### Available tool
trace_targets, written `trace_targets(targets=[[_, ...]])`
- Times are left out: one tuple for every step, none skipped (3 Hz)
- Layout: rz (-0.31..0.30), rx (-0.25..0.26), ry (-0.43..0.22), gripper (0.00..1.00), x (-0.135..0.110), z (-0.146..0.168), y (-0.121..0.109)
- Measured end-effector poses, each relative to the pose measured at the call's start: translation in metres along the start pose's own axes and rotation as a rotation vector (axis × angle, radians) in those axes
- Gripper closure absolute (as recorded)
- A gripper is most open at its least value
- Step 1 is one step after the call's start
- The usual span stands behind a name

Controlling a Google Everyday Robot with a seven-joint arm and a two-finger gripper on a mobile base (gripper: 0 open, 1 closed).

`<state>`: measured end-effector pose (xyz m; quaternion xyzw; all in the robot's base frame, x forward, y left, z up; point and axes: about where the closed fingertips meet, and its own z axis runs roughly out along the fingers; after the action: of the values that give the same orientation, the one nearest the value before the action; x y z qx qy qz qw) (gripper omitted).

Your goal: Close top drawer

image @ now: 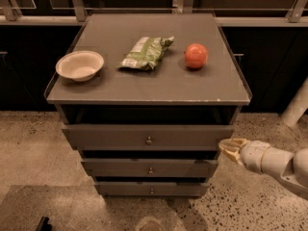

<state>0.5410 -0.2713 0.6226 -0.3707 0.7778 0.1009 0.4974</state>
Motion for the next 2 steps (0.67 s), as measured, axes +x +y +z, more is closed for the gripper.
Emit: trace_targets(targets=[[0.007, -0.008, -0.012, 1.0, 0.006, -0.043, 0.028], [0.035, 0.035, 0.0, 0.81, 0.023, -0.068, 0.023]])
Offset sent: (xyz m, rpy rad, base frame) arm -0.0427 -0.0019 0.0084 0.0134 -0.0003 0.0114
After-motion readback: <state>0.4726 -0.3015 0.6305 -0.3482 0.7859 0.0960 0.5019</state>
